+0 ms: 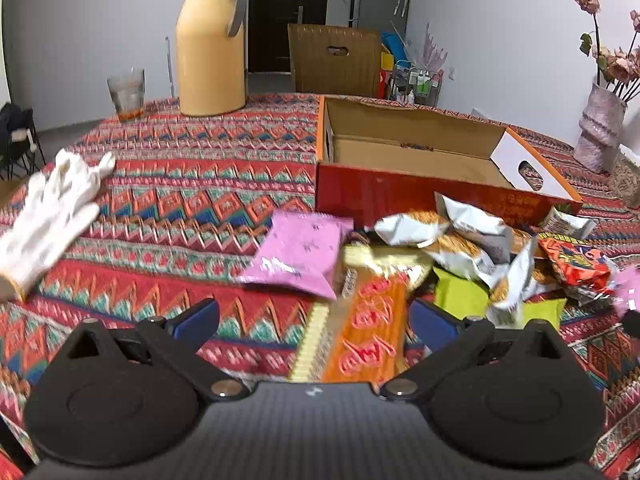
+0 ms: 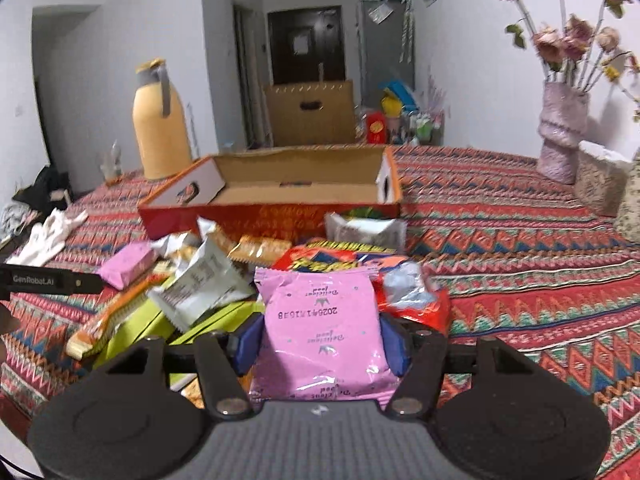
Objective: Organize snacks
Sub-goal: 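Lower the right tool onto the pink wafer pack and close it, then lower the left tool onto a second pink pack and close it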
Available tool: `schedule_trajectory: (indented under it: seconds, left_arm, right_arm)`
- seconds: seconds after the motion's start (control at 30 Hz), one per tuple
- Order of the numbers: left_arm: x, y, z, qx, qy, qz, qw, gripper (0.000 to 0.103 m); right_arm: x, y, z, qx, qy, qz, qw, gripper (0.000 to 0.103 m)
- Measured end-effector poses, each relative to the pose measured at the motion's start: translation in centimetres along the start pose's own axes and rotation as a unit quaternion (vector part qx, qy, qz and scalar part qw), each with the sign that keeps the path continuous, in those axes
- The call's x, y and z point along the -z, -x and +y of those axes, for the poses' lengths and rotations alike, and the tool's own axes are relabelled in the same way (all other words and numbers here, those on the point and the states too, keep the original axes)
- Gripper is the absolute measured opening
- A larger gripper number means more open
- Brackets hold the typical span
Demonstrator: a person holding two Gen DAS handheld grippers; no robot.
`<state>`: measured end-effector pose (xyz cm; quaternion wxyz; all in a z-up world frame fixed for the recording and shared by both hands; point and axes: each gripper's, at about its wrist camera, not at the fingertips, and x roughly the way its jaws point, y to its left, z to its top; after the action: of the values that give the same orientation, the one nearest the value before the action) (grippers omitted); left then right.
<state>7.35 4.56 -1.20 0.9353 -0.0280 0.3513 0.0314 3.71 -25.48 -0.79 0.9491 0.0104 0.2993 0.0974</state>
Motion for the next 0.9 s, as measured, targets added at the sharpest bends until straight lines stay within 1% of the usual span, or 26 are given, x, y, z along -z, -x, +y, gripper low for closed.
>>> schedule_trajectory:
  seconds: [0.13, 0.37, 0.57, 0.63, 0.77, 0.9]
  left_arm:
    - [-1.5, -0.7, 0.1, -0.015, -0.022, -0.003, 0.9996, 0.103]
    - [-3.4, -3.6, 0.5, -0.036, -0.03, 0.019, 0.9987, 0.103]
    - [-4.4, -7.3, 0.5, -0.04, -0.031, 0.048, 0.9975, 0.103]
    - [-4.6, -8.6, 0.6, -0.037, -0.028, 0.061, 0.997, 0.103]
    - [-4.5, -10.5, 0.5, -0.042, -0.025, 0.077, 0.9959, 0.103]
    - [-4.4, -11.2, 0.7, -0.024, -0.019, 0.084, 0.996, 0.093]
  right_arm:
    - [-0.4, 0.0, -1.0, 0.02, -0.01, -0.009, 1.0, 0.06]
    - [-1.4, -2.1, -3.3, 0.054, -0.036, -0.009, 0.998, 0.06]
    - [-2.4, -4.1, -4.9, 0.078, -0.053, -0.007, 0.995, 0.06]
    - [-2.7, -4.7, -5.2, 0.082, -0.059, -0.007, 0.995, 0.06]
    - [-2.8, -5.3, -5.6, 0.084, -0.063, -0.005, 0.994, 0.06]
    - [-2.7, -5.8, -5.8, 0.082, -0.063, 0.0, 0.995, 0.06]
